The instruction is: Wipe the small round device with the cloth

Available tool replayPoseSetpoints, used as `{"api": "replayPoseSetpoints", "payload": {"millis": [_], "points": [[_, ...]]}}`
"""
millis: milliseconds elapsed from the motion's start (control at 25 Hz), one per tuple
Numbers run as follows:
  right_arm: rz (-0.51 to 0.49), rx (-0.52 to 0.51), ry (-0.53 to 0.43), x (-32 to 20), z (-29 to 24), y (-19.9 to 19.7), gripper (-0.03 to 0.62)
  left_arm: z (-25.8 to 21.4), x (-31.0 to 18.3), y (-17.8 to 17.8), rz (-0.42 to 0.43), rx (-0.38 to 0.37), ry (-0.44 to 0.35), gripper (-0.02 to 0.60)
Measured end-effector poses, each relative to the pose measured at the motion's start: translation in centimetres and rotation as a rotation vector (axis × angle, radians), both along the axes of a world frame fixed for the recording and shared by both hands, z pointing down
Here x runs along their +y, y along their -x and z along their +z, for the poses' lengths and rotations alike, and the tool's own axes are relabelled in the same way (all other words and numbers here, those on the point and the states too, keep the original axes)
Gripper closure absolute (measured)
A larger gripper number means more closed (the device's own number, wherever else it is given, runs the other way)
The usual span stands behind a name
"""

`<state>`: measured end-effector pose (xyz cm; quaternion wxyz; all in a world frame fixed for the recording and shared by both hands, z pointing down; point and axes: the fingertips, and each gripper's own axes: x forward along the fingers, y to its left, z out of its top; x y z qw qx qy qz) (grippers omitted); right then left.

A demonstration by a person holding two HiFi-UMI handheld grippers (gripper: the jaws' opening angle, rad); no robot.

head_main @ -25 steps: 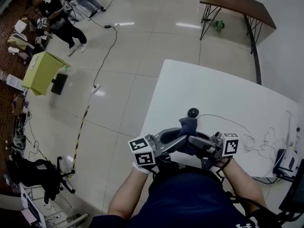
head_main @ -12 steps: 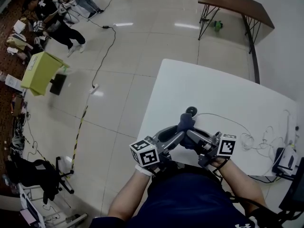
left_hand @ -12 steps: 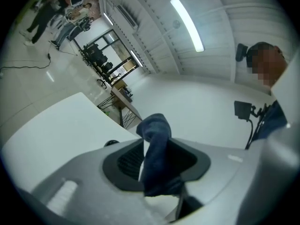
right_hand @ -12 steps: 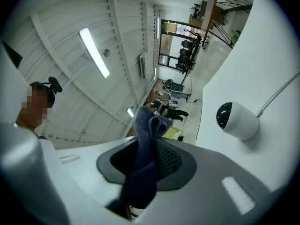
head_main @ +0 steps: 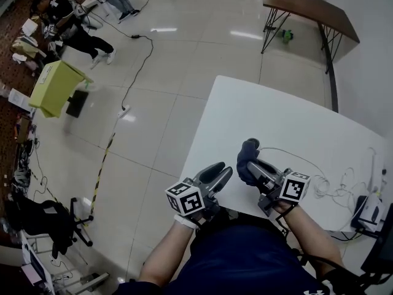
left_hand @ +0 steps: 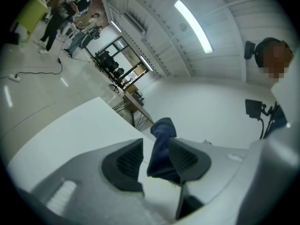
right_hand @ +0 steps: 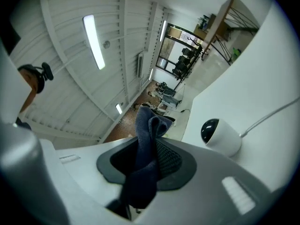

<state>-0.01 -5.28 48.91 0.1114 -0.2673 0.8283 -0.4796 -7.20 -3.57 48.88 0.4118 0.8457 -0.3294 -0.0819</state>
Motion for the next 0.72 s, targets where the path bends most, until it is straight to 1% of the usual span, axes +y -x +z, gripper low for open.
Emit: {"api": "replayPoseSetpoints", "payload": {"millis": [80, 160, 240, 320, 440, 520, 640, 720], "points": [[0.025, 0.124, -0.049, -1.2, 0.9, -0.8, 0.49, 0.4, 0.1, 0.6, -0.021, -0.009, 0.007, 0.416], [0.037, 0.275, -0.093, -2.4, 2.3, -1.6, 0.488, 0.7, 0.3, 1.0, -0.035, -0.017, 0.016, 0.417], [0.033, 0.435, -0.131, -3.6, 3.7, -2.1, 0.488, 1.0, 0.6, 1.4, -0.045, -0.022, 0.025, 0.417], [0.01, 0.549, -0.167, -4.2, 4.6, -2.0, 0.488, 1.2, 0.9, 1.6, -0.053, -0.022, 0.032, 0.417], [-0.057, 0.64, -0.216, -4.4, 5.2, -1.1, 0.488, 1.8, 1.5, 1.7, -0.053, -0.046, 0.036, 0.42], [-0.106, 0.68, -0.235, -4.3, 5.7, -0.1, 0.488, 2.1, 1.8, 1.7, -0.039, -0.097, 0.027, 0.42], [-0.132, 0.685, -0.215, -4.3, 6.3, 0.6, 0.488, 2.5, 2.1, 1.3, -0.011, -0.169, 0.009, 0.42], [-0.122, 0.664, -0.182, -4.6, 6.4, 0.5, 0.488, 2.6, 2.1, 1.0, 0.0, -0.188, 0.006, 0.42]]}}
